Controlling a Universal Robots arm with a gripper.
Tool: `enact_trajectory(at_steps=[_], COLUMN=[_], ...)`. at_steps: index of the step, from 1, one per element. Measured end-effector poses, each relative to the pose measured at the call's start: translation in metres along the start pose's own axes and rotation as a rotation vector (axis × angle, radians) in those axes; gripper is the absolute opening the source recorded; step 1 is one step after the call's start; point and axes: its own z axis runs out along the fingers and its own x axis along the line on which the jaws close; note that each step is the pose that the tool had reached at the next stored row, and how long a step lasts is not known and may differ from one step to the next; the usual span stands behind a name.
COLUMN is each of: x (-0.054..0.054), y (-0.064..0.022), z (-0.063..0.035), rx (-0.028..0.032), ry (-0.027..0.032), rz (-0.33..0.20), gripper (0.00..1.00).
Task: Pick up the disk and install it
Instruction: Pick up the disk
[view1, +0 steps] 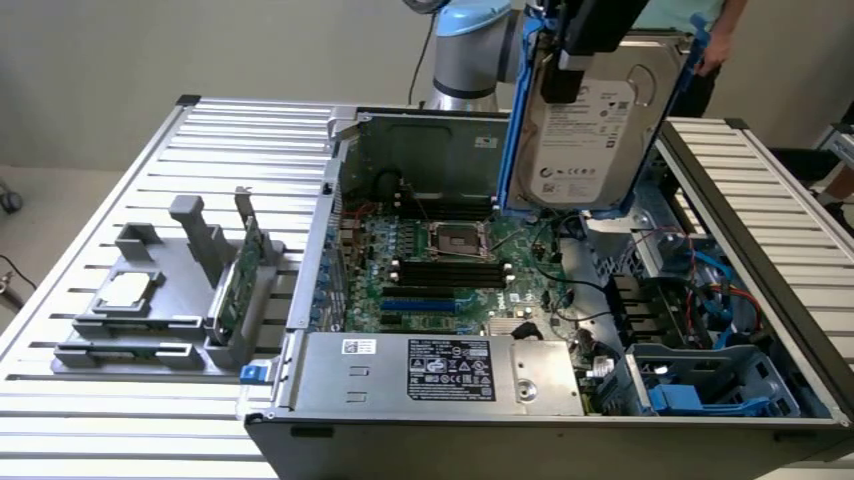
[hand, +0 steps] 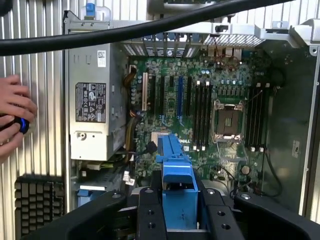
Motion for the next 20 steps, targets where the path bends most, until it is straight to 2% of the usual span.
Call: enact_trajectory(at_steps=[10, 15, 20], x=[0.023, 0.038, 0.054], y=[-0.0435, -0.0579, -0.0685], z=[0.001, 0.0015, 0.0019], rx=[0.0, -0.0005, -0.0026], ry=[0.0, 0.0, 0.0], rz=[0.0, 0.0, 0.0], gripper=[0.32, 0.32, 0.32])
